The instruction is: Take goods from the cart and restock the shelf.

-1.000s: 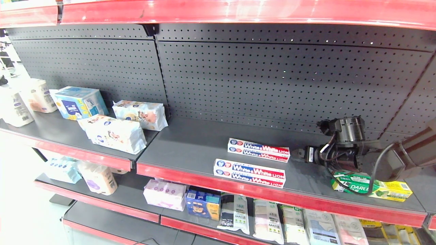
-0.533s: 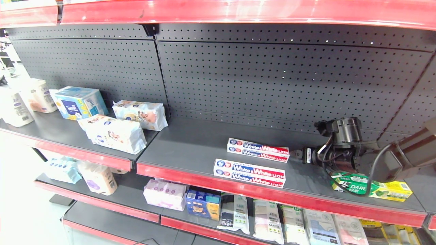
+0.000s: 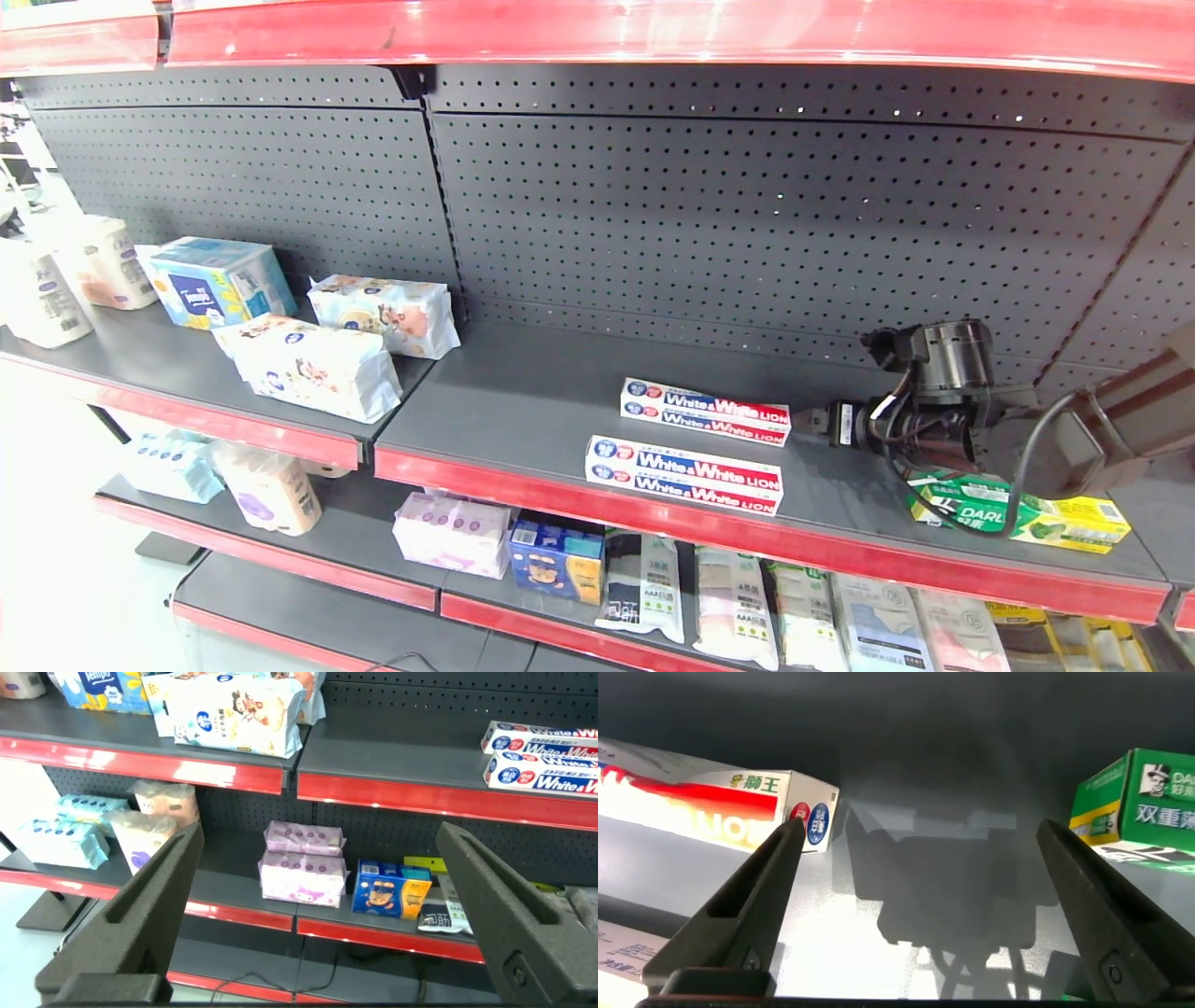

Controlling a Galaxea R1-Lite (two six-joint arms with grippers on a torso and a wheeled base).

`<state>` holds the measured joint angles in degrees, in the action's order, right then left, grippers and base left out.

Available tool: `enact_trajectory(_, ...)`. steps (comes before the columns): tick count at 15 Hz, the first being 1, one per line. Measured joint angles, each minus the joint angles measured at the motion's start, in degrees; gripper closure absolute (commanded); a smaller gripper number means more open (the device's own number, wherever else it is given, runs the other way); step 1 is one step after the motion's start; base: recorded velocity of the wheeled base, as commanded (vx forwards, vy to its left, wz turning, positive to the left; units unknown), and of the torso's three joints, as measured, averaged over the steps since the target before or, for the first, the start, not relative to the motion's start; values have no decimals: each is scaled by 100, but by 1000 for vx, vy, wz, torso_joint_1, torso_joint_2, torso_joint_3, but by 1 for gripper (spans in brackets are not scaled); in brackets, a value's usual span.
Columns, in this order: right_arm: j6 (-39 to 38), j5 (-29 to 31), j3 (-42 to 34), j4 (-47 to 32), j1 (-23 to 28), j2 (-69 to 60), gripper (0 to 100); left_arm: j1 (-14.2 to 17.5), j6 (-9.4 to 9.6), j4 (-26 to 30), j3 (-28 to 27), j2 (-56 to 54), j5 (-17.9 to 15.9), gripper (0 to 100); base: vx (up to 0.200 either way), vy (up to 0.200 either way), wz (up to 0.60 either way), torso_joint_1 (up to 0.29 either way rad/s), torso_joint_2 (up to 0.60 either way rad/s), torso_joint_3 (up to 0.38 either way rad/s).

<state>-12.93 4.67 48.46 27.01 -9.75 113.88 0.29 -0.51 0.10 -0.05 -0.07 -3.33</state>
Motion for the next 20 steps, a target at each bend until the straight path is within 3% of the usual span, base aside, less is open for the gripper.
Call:
enact_trajectory(6, 98, -158, -284, 2, 20, -700, 0, 1, 0, 0, 0, 0, -1, 0, 0, 0, 0, 0, 0, 0)
enact_trajectory(10, 574, -446, -839, -30, 127, -1626, 0, 1, 0, 0, 0, 0, 0, 0, 0, 0, 0, 0, 0, 0)
enact_trajectory(20, 747, -469, -2426, -934, 585, -4337, 0, 4, 0, 0, -2, 0, 0, 0, 0, 0, 0, 0, 0, 0)
